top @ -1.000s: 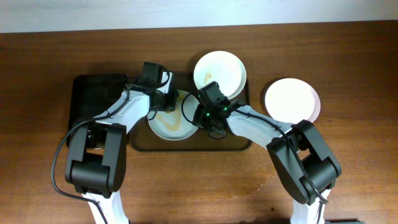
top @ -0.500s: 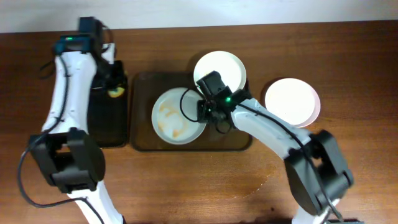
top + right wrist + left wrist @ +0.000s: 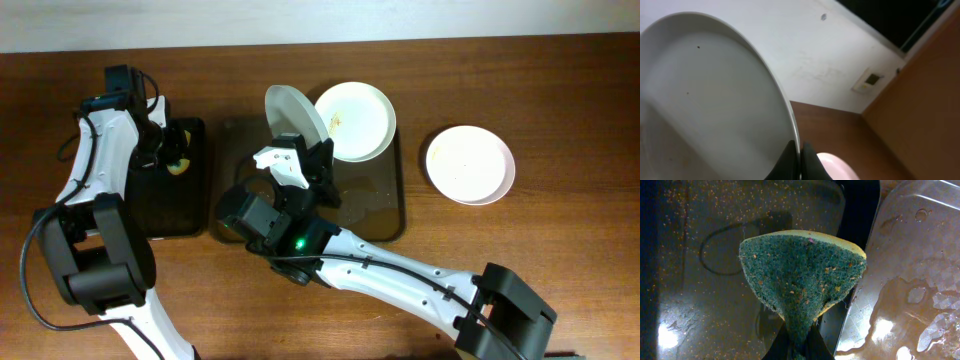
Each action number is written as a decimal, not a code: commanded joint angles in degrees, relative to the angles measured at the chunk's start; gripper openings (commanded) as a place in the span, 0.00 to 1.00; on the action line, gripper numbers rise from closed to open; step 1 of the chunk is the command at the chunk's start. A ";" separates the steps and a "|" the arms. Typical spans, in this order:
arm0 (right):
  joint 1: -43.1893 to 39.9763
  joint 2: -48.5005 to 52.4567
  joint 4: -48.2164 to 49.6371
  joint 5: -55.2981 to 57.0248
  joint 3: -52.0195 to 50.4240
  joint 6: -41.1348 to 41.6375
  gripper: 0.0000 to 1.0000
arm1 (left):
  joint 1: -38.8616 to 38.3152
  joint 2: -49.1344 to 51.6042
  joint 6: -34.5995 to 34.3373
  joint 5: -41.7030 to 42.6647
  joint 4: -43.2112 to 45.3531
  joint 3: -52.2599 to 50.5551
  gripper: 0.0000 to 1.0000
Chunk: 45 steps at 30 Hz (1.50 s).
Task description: Clean dirty plates on tray and stack at the side
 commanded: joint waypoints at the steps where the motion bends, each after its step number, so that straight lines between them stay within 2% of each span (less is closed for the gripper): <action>1: 0.48 -0.44 0.42 5.79 0.81 -3.17 0.04 | 0.22 0.13 0.81 0.81 0.11 -0.17 0.01; 5: 0.48 -0.44 0.28 4.50 0.81 -3.19 0.04 | 0.20 0.13 0.81 0.83 0.09 -0.17 0.01; 8: 0.42 -0.44 -1.60 -2.82 0.81 -3.13 0.04 | 0.20 0.13 0.81 0.83 0.09 -0.17 0.01; 11: -0.57 -0.61 -6.84 -20.44 0.81 0.28 0.04 | 0.20 0.13 0.81 0.83 0.09 -0.17 0.01; 12: -1.64 -1.38 -9.14 -23.82 0.81 3.74 0.04 | 0.20 0.13 0.81 0.83 0.07 -0.17 0.01; 14: -5.86 -5.70 -14.32 -37.99 0.81 5.55 0.04 | 0.20 0.13 0.83 0.81 0.07 -0.17 0.01; 17: -20.41 -14.47 -22.88 -64.02 0.81 9.38 0.04 | -0.09 0.13 0.85 0.79 -0.11 -0.17 0.01; 20: -41.00 -17.53 -28.02 -79.91 0.81 8.87 0.04 | -0.72 0.13 0.85 0.61 0.24 -0.17 0.01; 23: -57.64 -15.80 -31.28 -82.55 0.74 8.83 0.04 | -0.72 0.13 0.85 0.59 0.31 -0.17 0.01; 28: -75.76 -5.03 -30.99 -82.29 0.63 7.37 0.04 | -0.72 0.13 0.85 0.59 0.31 -0.17 0.01; 32: -77.59 4.17 -29.38 -82.40 0.63 7.41 0.04 | -0.72 0.13 0.85 0.59 0.39 -0.17 0.01; 33: -77.18 6.08 -29.03 -83.43 0.63 7.39 0.13 | -0.72 0.13 0.85 0.61 0.39 -0.17 0.01; 34: -76.81 6.49 -29.07 -84.59 0.63 7.23 0.34 | -0.72 0.13 0.85 0.61 0.37 -0.17 0.01; 35: -76.35 6.10 -29.07 -86.86 0.74 5.42 0.43 | -0.72 0.13 0.85 0.61 0.37 -0.17 0.01; 37: -75.60 4.52 -29.88 -90.53 1.77 3.93 0.49 | -0.72 0.13 0.85 0.61 0.39 -0.17 0.01; 39: -73.35 1.49 -30.77 -96.17 4.24 3.96 0.52 | -0.72 0.13 0.85 0.61 0.37 -0.17 0.01; 41: -67.65 0.24 -29.64 -97.59 7.17 6.80 0.44 | -0.72 0.13 0.85 0.61 0.42 -0.17 0.01; 43: -61.99 0.81 -25.90 -96.37 7.10 10.99 0.40 | -0.72 0.13 0.85 0.61 0.52 -0.17 0.01; 45: -53.11 3.39 -20.96 -89.07 7.04 19.12 0.40 | -0.72 0.13 0.85 0.59 0.52 -0.17 0.01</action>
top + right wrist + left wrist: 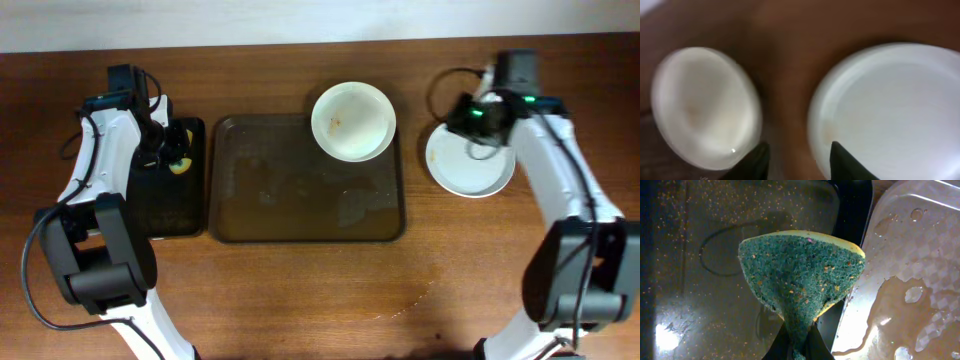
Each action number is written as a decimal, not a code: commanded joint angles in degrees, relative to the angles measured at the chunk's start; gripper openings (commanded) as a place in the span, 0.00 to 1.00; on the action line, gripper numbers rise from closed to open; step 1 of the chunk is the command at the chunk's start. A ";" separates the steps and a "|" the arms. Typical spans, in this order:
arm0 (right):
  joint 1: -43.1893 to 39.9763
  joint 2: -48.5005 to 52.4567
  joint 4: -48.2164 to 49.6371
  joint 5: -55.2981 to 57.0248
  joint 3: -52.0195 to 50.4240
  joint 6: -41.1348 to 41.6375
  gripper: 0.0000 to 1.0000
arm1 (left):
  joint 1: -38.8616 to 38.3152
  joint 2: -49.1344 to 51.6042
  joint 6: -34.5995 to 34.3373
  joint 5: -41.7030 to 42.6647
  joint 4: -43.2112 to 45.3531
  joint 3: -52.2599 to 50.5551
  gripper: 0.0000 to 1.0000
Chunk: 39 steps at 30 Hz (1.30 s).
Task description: Clean dirty plates on tray and stack at the side
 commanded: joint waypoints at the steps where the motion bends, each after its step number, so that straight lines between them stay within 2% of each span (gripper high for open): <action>1: 10.21 2.91 3.48 9.14 0.31 12.48 0.37 | -0.17 0.13 0.72 0.61 0.37 -0.17 0.01; 3: 17.11 6.91 5.27 20.70 0.31 20.76 0.34 | -0.17 0.13 0.70 0.63 0.96 -0.17 0.01; 6: 20.98 12.28 5.64 24.24 0.31 22.93 0.33 | -0.17 0.13 0.72 0.63 0.98 -0.17 0.01; 8: 21.24 14.56 4.72 24.04 0.31 23.47 0.25 | -0.17 0.13 0.70 0.63 0.96 -0.17 0.01; 12: 21.84 15.78 1.86 14.75 0.28 22.29 0.10 | -0.17 0.13 0.70 0.63 0.92 -0.17 0.01; 14: 23.43 15.78 -1.68 6.43 0.28 18.64 0.10 | -0.17 0.13 0.72 0.63 0.92 -0.17 0.01; 18: 28.37 15.72 -6.32 0.85 0.35 15.89 0.11 | -0.17 0.13 0.72 0.63 0.79 -0.17 0.01; 20: 29.62 15.72 -6.21 1.03 1.62 12.87 0.18 | -0.17 0.13 0.72 0.63 0.79 -0.17 0.01; 23: 28.04 15.72 -6.23 1.09 6.43 -1.84 0.53 | -0.17 0.13 0.72 0.63 0.66 -0.17 0.01; 26: 25.64 16.13 -0.74 3.21 7.08 -9.11 0.60 | -0.17 0.13 0.72 0.63 0.68 -0.17 0.01; 31: 24.37 20.57 2.60 0.35 7.04 -16.09 0.58 | -0.61 0.15 0.72 0.63 0.70 -0.17 0.01; 32: 24.46 21.14 2.62 -0.39 6.91 -16.44 0.56 | -0.79 0.15 0.72 0.63 0.72 -0.17 0.01; 33: 24.46 21.46 2.36 -1.27 6.86 -16.39 0.48 | -1.05 0.15 0.72 0.63 0.74 -0.17 0.01; 34: 24.46 21.53 2.21 -2.27 6.86 -16.31 0.37 | -1.31 0.15 0.72 0.63 0.74 -0.17 0.01; 35: 24.63 21.53 2.16 -3.85 6.86 -16.09 0.17 | -1.75 0.15 0.72 0.68 0.72 -0.17 0.01; 36: 24.79 21.51 2.16 -3.93 6.86 -13.22 0.09 | -2.45 0.15 0.70 1.11 0.70 -0.17 0.01; 37: 25.00 21.51 1.79 -3.91 6.86 -9.16 0.04 | -3.13 0.15 0.70 1.97 0.70 -0.17 0.01; 39: 25.09 21.51 0.70 -3.87 6.86 2.47 0.04 | -5.81 0.15 0.70 3.87 0.72 -0.17 0.01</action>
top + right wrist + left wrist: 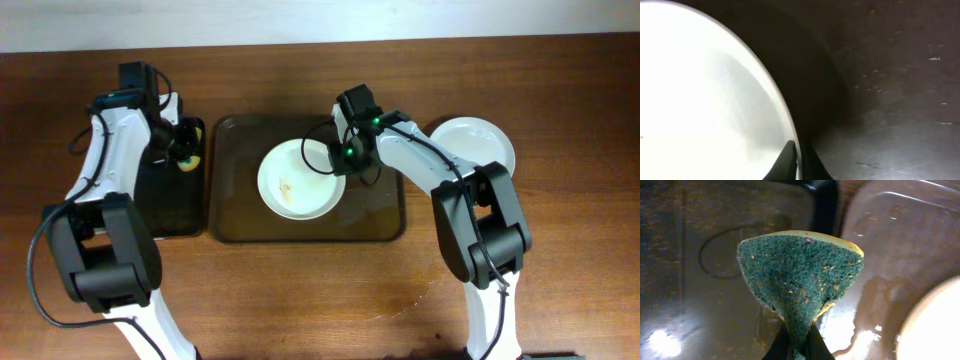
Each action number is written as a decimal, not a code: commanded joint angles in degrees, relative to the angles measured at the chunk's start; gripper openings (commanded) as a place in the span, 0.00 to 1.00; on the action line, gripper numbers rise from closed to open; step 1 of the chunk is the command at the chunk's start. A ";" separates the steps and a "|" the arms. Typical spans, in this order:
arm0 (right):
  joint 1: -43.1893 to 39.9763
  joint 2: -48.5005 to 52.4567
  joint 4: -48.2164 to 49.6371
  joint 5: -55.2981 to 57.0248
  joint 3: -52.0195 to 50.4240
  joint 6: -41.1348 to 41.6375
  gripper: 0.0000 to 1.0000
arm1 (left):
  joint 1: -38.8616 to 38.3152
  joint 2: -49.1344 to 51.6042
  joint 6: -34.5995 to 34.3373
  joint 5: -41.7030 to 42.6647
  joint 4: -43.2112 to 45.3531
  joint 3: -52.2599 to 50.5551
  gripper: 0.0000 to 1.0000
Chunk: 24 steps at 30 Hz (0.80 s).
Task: Clean dirty plates on tray and stack at the side
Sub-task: 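Scrub the last plate with the sponge in the left gripper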
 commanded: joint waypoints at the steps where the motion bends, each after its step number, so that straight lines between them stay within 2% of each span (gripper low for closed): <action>1: 0.55 1.18 -2.23 -0.15 0.33 17.73 0.04 | -4.37 0.15 0.70 3.26 0.09 -0.17 0.01; 2: 0.61 1.20 -3.30 0.48 0.33 23.91 0.04 | -6.43 0.15 0.70 3.26 0.72 -0.48 0.01; 3: 0.90 1.18 -3.43 0.74 0.33 26.34 0.04 | -8.11 0.17 0.70 3.26 1.90 -0.96 0.01; 7: 2.54 1.18 -2.80 4.68 0.33 26.43 0.04 | -14.32 1.84 0.74 3.23 14.23 -5.20 0.01; 12: 2.49 1.18 -2.78 5.88 0.33 25.99 0.04 | -20.28 8.31 1.27 3.26 21.53 -5.40 0.01; 15: 2.40 1.18 -2.75 5.90 0.33 25.55 0.04 | -22.99 11.39 2.47 2.97 17.99 -5.40 0.01; 16: 2.40 1.18 -2.78 5.90 0.33 25.55 0.04 | -23.12 11.78 2.47 2.80 13.42 -5.40 0.01; 17: 2.40 1.18 -2.78 5.90 0.33 25.55 0.04 | -22.56 11.76 2.75 2.84 5.07 -4.35 0.01; 21: 2.40 1.18 -2.75 5.90 0.33 25.55 0.04 | -21.42 11.76 8.15 2.86 -7.04 -1.09 0.01; 22: 2.40 1.18 -2.64 5.90 0.33 25.55 0.04 | -21.22 11.78 9.88 2.84 -7.43 -0.98 0.01; 24: 2.40 1.18 -2.60 5.88 0.33 25.57 0.04 | -21.22 12.02 10.27 2.29 -2.54 -1.01 0.01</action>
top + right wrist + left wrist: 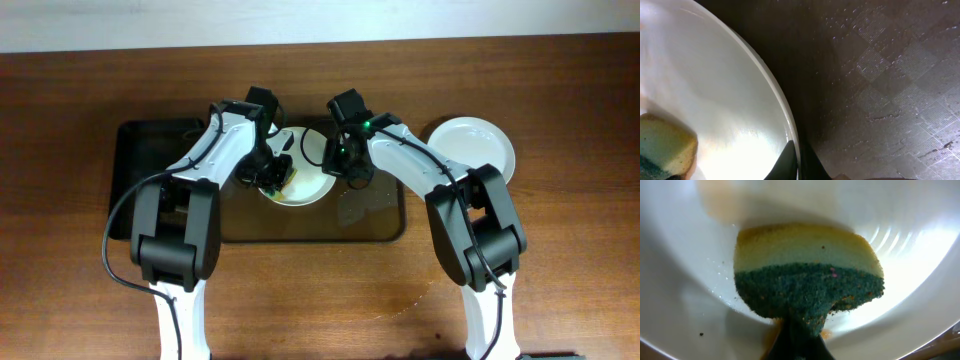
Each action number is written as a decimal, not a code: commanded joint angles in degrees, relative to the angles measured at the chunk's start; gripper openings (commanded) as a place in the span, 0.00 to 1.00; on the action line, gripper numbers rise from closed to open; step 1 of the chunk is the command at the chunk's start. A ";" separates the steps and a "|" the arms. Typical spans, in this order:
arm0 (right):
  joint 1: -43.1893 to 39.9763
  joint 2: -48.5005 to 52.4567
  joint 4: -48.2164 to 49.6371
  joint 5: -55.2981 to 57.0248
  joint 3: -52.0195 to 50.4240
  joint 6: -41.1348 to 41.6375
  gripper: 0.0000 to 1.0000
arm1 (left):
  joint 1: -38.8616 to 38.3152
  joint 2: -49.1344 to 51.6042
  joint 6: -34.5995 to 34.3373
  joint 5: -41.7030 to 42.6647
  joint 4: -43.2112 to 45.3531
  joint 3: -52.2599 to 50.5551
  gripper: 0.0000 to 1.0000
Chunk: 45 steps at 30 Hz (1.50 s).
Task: Clean dirty plates on tray and stack at the side
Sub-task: 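Scrub the last plate with the sponge in the left gripper, then lift the last plate with the right gripper and stack it on the right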
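A white dirty plate [312, 182] lies on the brown tray [375, 220] in the overhead view. My right gripper [342, 170] is shut on the plate's right rim [790, 130]. My left gripper [268, 180] is shut on a sponge [807, 277], yellow on one side and green scrub on the other, pressed into the plate's bowl [790, 210]. An orange smear [720, 202] shows on the plate near the sponge. The sponge's corner [662, 145] also appears in the right wrist view.
A stack of clean white plates [470, 150] sits on the wooden table right of the tray. A black tray [150, 170] lies left of the brown one. Water film [890, 75] covers the brown tray's floor.
My left gripper has moved with the sponge from over the black tray to inside the plate, where the sponge now touches it. My right gripper still holds the plate's rim on the tray.
First my right gripper held a plate upright over the tray while the left held the sponge by the black tray. Then the right gripper was open at the side stack. Then it gripped the last plate at the tray's middle. Now the sponge is on that plate.
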 commanded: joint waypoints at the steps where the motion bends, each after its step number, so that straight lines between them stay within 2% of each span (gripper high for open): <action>1: 0.26 1.18 -0.02 3.13 -0.11 0.22 0.04 | 0.52 3.52 3.41 -1.75 6.95 -0.48 0.01; 4: 0.26 1.18 -0.02 3.10 -0.11 -0.24 0.04 | 0.39 4.20 3.41 -3.82 20.48 -0.48 0.01; 6: 0.26 1.20 0.00 3.13 -0.11 -0.22 0.04 | 0.39 4.26 3.41 -4.31 24.30 -0.48 0.01; 8: 0.26 1.18 0.02 3.13 -0.11 -0.22 0.04 | 0.39 4.26 3.39 -8.50 22.25 -0.48 0.01; 10: 0.26 1.18 0.02 3.17 -0.11 -0.24 0.04 | 0.42 4.26 3.10 -14.71 16.00 -0.48 0.01; 12: 0.26 1.18 0.22 4.11 -0.11 -0.22 0.04 | 0.42 4.26 -0.74 -23.19 9.09 -0.48 0.01; 14: 0.26 1.18 0.20 4.20 -0.11 -0.22 0.04 | 0.39 4.26 -0.76 -24.46 7.26 -0.48 0.01; 16: 0.26 1.18 0.17 4.20 -0.11 -0.24 0.04 | 0.35 4.26 -0.72 -21.20 7.58 -0.48 0.01; 19: 0.26 1.18 0.17 4.20 -0.11 -0.70 0.04 | 0.35 4.26 4.76 -0.63 5.01 -0.46 0.01; 21: 0.26 1.18 0.20 4.17 -0.11 -0.85 0.04 | 0.35 4.26 8.48 8.74 2.51 -0.46 0.01; 27: 0.26 1.18 0.17 3.98 -0.11 -0.87 0.04 | 1.70 4.24 10.25 19.37 -0.55 1.29 0.01; 30: 0.20 1.18 0.22 2.99 -0.11 -1.22 0.04 | 5.03 4.24 10.23 20.59 -3.76 6.95 0.01; 33: -0.90 1.11 0.46 -1.77 0.35 -1.33 0.04 | 10.29 4.24 10.25 20.98 -14.03 17.81 0.01; 35: -2.32 0.26 0.37 -4.24 1.14 -4.79 0.04 | 14.60 4.20 10.27 20.94 -21.92 27.12 0.01; 39: -3.50 -4.83 -0.31 -4.24 1.31 -8.98 0.04 | 19.98 4.15 10.25 16.83 -25.92 33.46 0.01; 41: -3.04 -10.05 -3.13 3.21 1.31 -10.47 0.04 | 21.53 4.17 10.21 10.05 -26.71 32.54 0.01; 43: -1.68 -13.14 -5.40 11.04 1.31 -11.21 0.04 | 21.81 4.22 8.68 7.37 -26.32 31.93 0.01; 45: 2.21 -16.50 -9.18 26.86 1.31 -11.21 0.04 | 21.77 4.26 6.23 5.46 -23.71 30.29 0.01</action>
